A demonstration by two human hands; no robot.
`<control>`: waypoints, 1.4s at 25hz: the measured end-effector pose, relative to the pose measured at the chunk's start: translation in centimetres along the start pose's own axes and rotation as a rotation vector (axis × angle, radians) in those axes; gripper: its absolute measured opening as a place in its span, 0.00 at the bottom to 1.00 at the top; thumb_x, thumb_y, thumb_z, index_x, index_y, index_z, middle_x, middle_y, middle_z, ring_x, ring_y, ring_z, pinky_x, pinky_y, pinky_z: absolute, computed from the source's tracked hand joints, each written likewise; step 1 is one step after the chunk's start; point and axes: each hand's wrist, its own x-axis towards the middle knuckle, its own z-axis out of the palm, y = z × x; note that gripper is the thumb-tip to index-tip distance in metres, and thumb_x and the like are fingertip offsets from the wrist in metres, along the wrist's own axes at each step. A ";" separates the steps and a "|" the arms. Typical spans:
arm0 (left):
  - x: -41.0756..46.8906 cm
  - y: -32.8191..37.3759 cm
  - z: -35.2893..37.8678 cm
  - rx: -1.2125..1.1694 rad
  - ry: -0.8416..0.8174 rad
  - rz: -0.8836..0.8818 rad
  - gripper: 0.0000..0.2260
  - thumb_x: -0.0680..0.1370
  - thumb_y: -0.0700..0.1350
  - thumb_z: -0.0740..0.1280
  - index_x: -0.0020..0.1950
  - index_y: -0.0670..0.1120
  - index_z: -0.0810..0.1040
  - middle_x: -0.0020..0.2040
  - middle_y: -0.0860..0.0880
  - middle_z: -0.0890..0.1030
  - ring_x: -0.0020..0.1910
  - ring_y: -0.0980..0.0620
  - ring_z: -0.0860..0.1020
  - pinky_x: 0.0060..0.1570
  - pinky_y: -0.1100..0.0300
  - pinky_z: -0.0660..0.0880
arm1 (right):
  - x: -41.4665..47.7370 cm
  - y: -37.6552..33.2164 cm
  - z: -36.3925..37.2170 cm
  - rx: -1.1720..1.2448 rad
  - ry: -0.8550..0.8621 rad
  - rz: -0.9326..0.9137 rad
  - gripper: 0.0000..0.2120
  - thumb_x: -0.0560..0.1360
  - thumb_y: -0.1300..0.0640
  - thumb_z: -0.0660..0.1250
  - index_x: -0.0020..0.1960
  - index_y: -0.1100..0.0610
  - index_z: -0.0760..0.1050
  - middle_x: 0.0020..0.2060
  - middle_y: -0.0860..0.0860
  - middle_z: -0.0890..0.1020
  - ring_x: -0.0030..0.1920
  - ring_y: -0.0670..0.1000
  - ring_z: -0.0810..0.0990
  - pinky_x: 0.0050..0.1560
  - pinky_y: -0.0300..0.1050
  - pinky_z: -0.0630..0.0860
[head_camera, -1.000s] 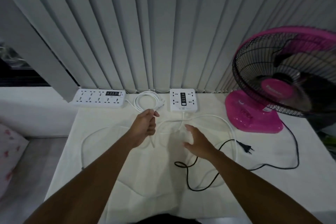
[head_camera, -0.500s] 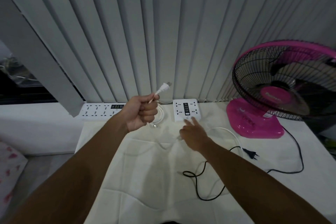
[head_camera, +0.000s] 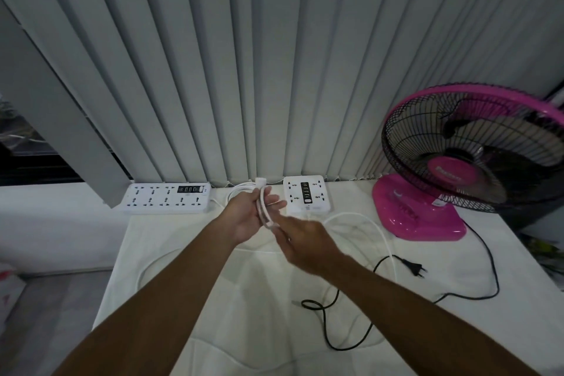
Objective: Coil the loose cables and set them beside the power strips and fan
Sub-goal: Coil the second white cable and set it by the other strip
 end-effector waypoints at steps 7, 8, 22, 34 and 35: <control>0.1 -0.9 -0.3 0.216 -0.173 0.057 0.19 0.86 0.48 0.50 0.61 0.40 0.77 0.57 0.42 0.85 0.57 0.41 0.82 0.63 0.47 0.75 | -1.4 -0.2 0.6 0.181 0.087 0.238 0.08 0.83 0.56 0.64 0.55 0.55 0.81 0.38 0.50 0.83 0.34 0.49 0.78 0.36 0.45 0.77; 0.2 -1.2 -0.1 0.253 -0.187 0.066 0.20 0.86 0.49 0.49 0.62 0.40 0.76 0.59 0.43 0.84 0.59 0.41 0.81 0.60 0.49 0.76 | -0.6 -0.4 0.6 0.219 0.099 0.267 0.09 0.83 0.53 0.64 0.51 0.55 0.81 0.35 0.50 0.82 0.32 0.49 0.76 0.35 0.45 0.76; -0.1 -1.6 1.8 0.134 -0.190 0.161 0.15 0.85 0.49 0.53 0.54 0.42 0.75 0.32 0.47 0.78 0.29 0.50 0.74 0.39 0.56 0.76 | -2.4 0.0 2.1 0.146 -0.031 0.390 0.22 0.83 0.41 0.51 0.50 0.55 0.78 0.38 0.48 0.83 0.37 0.52 0.80 0.37 0.47 0.75; -1.7 3.4 -2.0 0.248 -0.369 -0.020 0.10 0.82 0.45 0.58 0.43 0.44 0.73 0.22 0.52 0.62 0.18 0.56 0.54 0.20 0.63 0.50 | -2.6 10.1 -4.9 0.211 -0.578 0.963 0.07 0.80 0.57 0.65 0.52 0.56 0.81 0.45 0.55 0.86 0.39 0.55 0.86 0.44 0.49 0.83; -1.5 2.8 -1.7 0.378 -0.287 -0.005 0.11 0.83 0.46 0.57 0.44 0.44 0.73 0.22 0.50 0.65 0.18 0.55 0.56 0.21 0.63 0.52 | -0.9 9.5 -5.7 0.382 -0.430 1.048 0.10 0.81 0.53 0.67 0.49 0.59 0.82 0.37 0.55 0.85 0.30 0.53 0.84 0.32 0.45 0.80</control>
